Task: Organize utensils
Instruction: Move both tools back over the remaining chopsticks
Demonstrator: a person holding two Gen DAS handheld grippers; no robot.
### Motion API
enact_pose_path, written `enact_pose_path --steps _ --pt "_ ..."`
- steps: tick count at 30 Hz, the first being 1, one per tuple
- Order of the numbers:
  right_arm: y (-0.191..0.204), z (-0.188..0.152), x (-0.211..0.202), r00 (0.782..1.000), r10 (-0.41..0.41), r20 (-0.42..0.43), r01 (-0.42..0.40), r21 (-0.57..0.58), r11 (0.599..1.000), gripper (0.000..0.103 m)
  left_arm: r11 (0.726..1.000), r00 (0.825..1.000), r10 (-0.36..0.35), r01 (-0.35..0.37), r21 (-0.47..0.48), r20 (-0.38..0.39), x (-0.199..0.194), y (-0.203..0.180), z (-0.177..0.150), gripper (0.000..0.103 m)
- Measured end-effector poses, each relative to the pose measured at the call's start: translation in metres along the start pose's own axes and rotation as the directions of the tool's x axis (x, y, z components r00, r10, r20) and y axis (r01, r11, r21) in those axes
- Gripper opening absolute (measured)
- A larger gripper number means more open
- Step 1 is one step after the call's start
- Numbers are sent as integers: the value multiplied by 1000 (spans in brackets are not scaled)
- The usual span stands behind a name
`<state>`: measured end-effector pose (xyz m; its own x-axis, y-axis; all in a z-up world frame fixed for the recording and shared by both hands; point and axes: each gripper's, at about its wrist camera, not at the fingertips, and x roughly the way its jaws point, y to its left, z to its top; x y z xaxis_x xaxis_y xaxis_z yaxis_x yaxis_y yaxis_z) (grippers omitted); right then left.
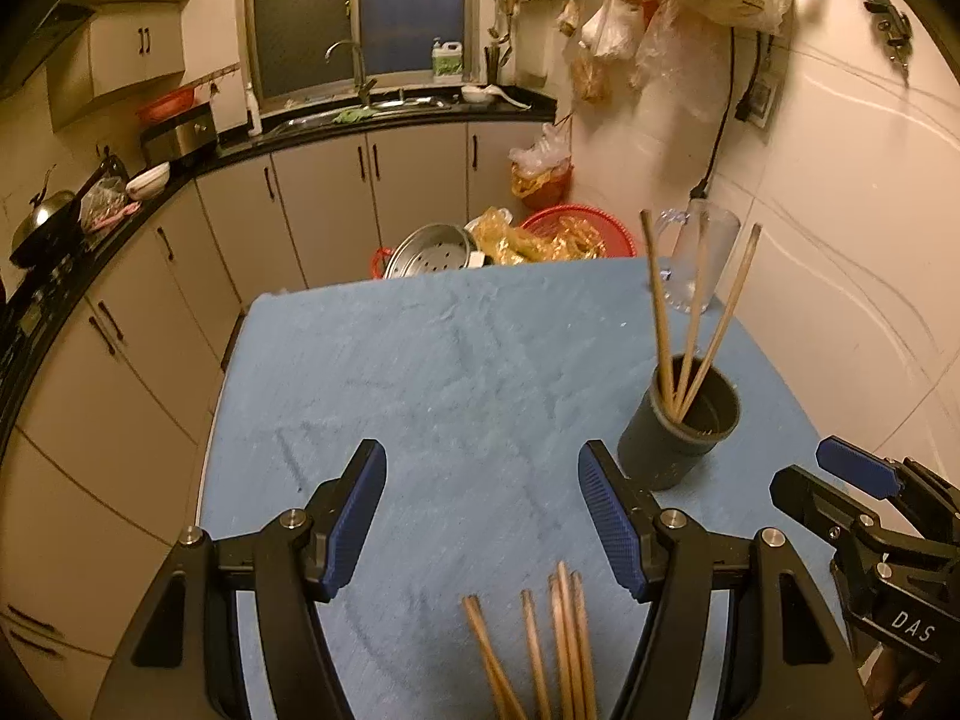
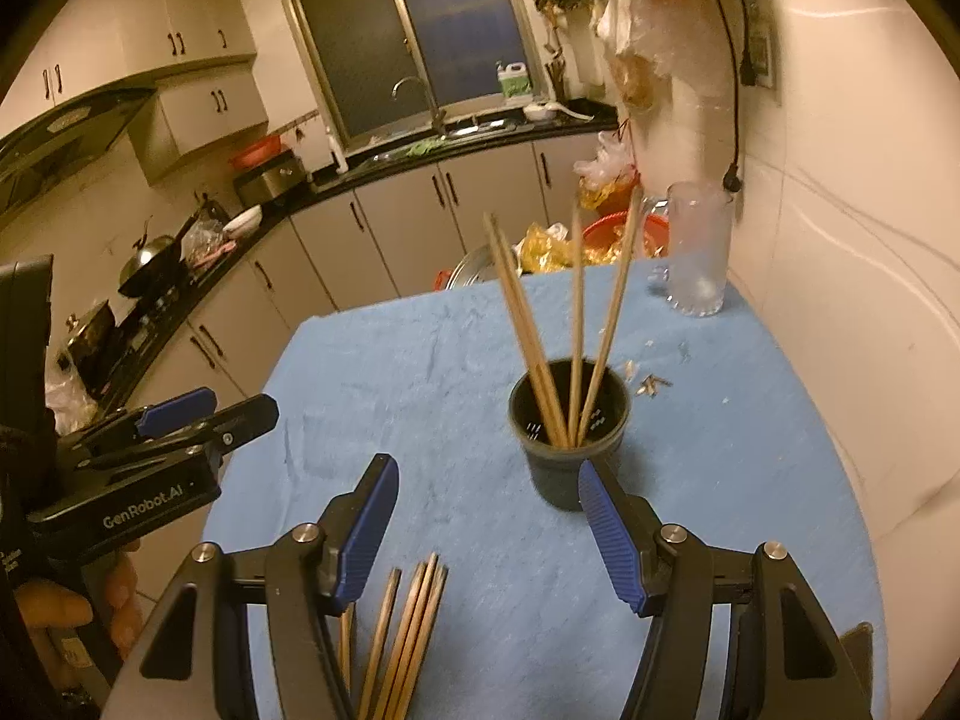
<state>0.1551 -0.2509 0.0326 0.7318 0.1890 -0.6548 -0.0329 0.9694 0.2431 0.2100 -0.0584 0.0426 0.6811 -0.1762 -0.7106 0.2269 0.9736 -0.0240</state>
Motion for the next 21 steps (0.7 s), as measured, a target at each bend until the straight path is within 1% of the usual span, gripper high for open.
enact_pose_path --steps 11,16,17,18,20,21 --pt "14 -18 20 997 27 -68 -29 -24 999 66 998 998 45 -47 -31 -50 8 20 -25 67" --pt "19 -29 35 993 37 -113 -42 -39 998 66 998 994 52 -56 -35 -94 19 27 -40 67" --pt "20 -31 38 992 38 -124 -44 -43 998 66 998 992 46 -51 -38 -113 25 29 -43 67" --pt "21 -35 44 989 39 -140 -46 -46 998 66 998 988 35 -43 -47 -149 33 33 -49 67" --pt "20 -43 55 982 36 -184 -45 -47 998 65 997 972 14 -32 -75 -233 50 42 -63 67" --pt "19 -48 62 976 39 -212 -50 -44 998 65 995 961 1 -29 -97 -276 59 47 -71 62"
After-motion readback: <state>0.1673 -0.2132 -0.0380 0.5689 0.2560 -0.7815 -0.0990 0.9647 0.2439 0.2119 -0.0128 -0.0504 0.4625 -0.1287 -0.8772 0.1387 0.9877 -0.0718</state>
